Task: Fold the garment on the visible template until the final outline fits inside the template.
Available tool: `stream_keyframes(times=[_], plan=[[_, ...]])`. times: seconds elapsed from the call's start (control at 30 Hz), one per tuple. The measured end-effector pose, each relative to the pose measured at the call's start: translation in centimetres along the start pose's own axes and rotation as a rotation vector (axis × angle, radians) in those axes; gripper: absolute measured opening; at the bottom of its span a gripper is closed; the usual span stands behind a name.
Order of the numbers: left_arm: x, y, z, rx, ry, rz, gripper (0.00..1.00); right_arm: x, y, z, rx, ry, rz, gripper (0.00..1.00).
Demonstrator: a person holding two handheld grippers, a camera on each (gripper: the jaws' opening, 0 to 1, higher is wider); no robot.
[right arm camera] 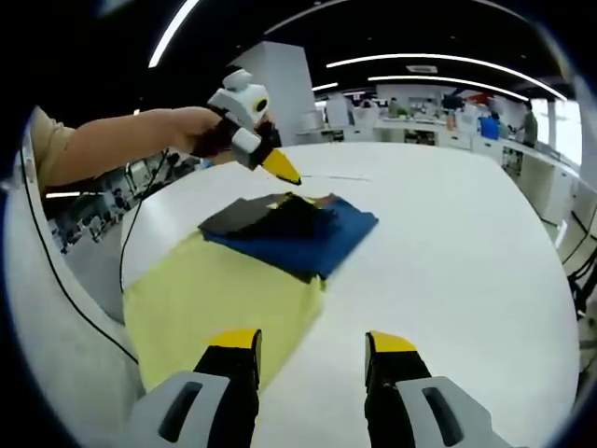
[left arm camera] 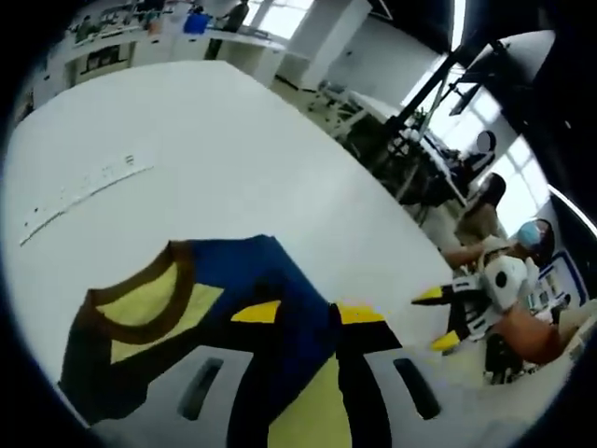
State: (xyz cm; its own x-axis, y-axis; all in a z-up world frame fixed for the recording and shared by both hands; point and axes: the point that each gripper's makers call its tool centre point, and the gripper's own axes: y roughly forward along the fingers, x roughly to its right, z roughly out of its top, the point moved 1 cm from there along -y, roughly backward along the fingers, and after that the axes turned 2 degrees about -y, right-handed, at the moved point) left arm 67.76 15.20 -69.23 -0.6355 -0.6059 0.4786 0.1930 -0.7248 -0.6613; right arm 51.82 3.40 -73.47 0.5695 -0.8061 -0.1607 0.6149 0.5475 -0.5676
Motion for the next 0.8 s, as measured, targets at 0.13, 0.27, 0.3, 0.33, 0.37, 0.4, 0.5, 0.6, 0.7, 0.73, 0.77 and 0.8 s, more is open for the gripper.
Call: stream_keyframes(times=[0.13, 0.27, 0.3, 0.33, 0.37, 0.4, 0.5, 0.6, 0.7, 0.73, 0.77, 0.8], plan=[[0.0, -0.2, -0.2, -0.003, 0.009, 0.005, 0.26, -0.1, -0.1, 0.0, 0.0, 0.0, 0.0, 0.41], [-0.6, -0.5, -0.8, -0.01, 0.004, 0.021, 0.31, -0.1, -0.1, 0.0, 0.001, -0.002, 0.0, 0.41], [-0.7, -0.6, -0.9, -0.01, 0.001, 0.026, 0.32, -0.1, -0.1, 0.0, 0.0, -0.003, 0.001, 0.41], [-0.9, -0.8, -1.1, -0.007, -0.001, 0.033, 0.32, -0.2, -0.1, 0.0, -0.001, -0.004, 0.002, 0.41], [-1.0, -1.0, -1.2, -0.002, -0.003, 0.037, 0.33, -0.2, -0.1, 0.0, -0.002, -0.006, 0.003, 0.41], [-1.2, -1.3, -1.4, 0.003, -0.006, 0.039, 0.34, -0.3, -0.1, 0.0, -0.002, -0.007, 0.006, 0.41], [-1.7, -1.9, -1.7, 0.016, -0.012, 0.044, 0.35, -0.5, 0.0, 0.1, -0.004, -0.014, 0.009, 0.41], [-2.2, -2.6, -2.0, 0.029, -0.022, 0.054, 0.38, -0.7, 0.1, 0.4, 0.001, -0.019, 0.012, 0.4], [-2.8, -3.5, -2.3, 0.051, -0.03, 0.068, 0.4, -0.9, 0.2, 0.6, 0.001, -0.028, 0.019, 0.41], [-2.8, -3.6, -2.3, 0.054, -0.028, 0.069, 0.41, -0.9, 0.2, 0.7, 0.001, -0.029, 0.019, 0.41], [-3.0, -3.9, -2.4, 0.061, -0.031, 0.071, 0.42, -1.0, 0.3, 0.8, 0.002, -0.029, 0.022, 0.41], [-3.2, -4.1, -2.5, 0.064, -0.035, 0.074, 0.43, -1.0, 0.3, 0.8, 0.004, -0.029, 0.023, 0.41]])
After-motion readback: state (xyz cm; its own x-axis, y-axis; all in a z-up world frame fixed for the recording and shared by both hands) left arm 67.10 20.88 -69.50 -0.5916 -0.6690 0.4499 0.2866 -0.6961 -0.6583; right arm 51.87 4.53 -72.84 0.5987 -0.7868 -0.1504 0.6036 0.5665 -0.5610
